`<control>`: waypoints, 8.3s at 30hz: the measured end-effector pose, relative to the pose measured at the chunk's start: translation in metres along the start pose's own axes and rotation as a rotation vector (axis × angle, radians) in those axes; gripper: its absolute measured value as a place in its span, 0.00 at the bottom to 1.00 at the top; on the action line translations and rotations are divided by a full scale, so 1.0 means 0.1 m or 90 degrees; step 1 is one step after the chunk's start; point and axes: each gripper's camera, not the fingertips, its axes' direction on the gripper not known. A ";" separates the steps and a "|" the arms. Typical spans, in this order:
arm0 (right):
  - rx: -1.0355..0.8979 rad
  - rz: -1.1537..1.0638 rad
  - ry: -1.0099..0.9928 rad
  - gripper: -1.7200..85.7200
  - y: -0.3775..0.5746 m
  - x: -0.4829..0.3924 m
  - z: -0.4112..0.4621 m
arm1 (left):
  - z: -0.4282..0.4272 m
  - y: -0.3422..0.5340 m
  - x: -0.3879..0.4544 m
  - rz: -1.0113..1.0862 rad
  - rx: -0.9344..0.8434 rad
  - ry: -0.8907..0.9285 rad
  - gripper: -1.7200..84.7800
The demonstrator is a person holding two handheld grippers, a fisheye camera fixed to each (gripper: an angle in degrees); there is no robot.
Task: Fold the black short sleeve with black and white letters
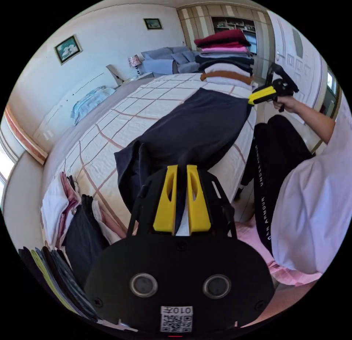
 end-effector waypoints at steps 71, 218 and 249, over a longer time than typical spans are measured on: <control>0.048 0.101 -0.021 0.06 -1.78 1.37 -0.09 | 0.60 -3.19 -2.48 -0.032 0.100 0.085 0.03; 0.233 0.035 0.195 0.05 -3.68 2.15 -3.50 | -3.95 -3.33 -1.68 -0.191 0.394 -0.013 0.02; -0.035 -0.134 -0.175 0.04 -1.10 1.51 0.75 | 0.03 -0.74 -0.24 0.030 -0.055 0.081 0.02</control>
